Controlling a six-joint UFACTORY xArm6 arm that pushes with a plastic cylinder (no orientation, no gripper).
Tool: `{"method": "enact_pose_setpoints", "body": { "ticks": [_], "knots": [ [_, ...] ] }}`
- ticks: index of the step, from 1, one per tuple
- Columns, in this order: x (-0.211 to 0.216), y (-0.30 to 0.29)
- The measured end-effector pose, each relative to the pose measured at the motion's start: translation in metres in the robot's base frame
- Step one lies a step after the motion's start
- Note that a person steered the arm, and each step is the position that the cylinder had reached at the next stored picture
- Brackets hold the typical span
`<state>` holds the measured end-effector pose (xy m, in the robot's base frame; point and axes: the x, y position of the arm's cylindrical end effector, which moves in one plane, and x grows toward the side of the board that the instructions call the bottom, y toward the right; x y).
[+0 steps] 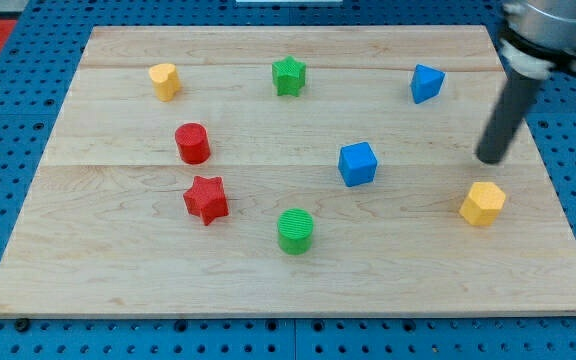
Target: Push the yellow hexagon towards the top side of the board
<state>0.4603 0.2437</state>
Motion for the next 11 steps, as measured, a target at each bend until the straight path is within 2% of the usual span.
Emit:
{"method": "enact_pose_setpoints", "body": {
  "ticks": [1, 2, 3, 4, 7, 9, 11],
  "knots": [
    [0.06, 0.018],
    [0.083, -0.021],
    [0.065, -0.071],
    [0.027, -0.073],
    [0.059, -0.024],
    [-0.006, -0.044],
    [0.004, 0.007]
  ]
}}
